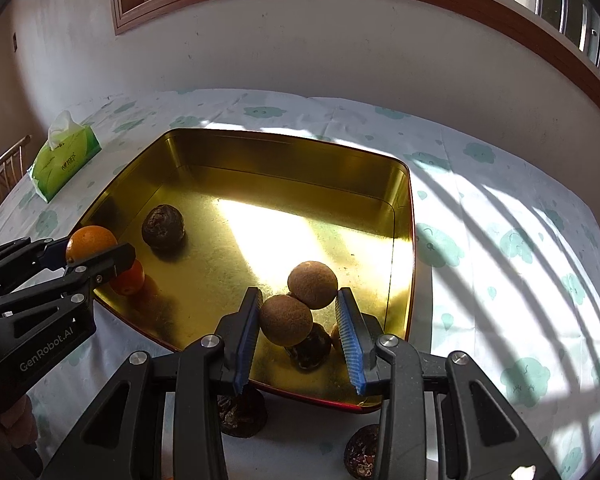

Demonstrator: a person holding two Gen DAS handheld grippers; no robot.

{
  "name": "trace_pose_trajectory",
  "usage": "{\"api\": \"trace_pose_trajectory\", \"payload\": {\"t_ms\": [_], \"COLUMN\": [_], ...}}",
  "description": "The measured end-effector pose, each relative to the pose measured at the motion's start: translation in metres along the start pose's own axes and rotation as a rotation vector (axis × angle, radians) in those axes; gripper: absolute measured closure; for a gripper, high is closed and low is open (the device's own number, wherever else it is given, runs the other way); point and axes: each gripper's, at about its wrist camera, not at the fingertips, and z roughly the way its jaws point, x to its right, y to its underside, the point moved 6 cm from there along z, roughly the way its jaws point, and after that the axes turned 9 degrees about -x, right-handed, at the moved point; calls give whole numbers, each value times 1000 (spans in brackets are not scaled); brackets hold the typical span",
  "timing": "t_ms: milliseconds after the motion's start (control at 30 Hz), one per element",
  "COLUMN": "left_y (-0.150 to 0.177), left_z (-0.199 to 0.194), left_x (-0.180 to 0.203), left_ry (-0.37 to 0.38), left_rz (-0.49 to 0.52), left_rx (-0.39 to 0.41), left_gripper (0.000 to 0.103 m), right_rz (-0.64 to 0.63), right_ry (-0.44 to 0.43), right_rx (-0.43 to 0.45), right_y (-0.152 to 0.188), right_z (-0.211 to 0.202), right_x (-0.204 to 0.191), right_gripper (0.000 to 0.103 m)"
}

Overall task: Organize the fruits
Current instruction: 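Carry the orange and longans over the TOFFEE tin with both tools, then open both tools to drop the orange and longans into the tin, then withdraw both tools from the tin toward the remaining oranges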

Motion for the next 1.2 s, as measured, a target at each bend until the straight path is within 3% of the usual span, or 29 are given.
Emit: {"api": "trace_pose_trajectory", "payload": {"t_ms": [333, 500, 733, 1200], "left_y": [0, 0, 5, 21], "left_z": [0, 0, -10, -41], "left_x": [0, -1, -2, 11], "left_ry": [-11, -14, -33, -19], "left_rz": [-2, 1, 1, 43], "left_rx": [1, -2, 11, 44], "left_gripper": [68, 66, 51, 50], "right_rz": [5, 13, 20, 24], "right_ry": [-13, -8, -5, -15], "right_rx": [-5, -10, -4, 30], "right_y": [-1, -1, 3, 15], "right_z": [1, 1, -6, -36], "right_x": [0, 0, -1, -7], "right_gripper": [67, 60, 59, 58]}}
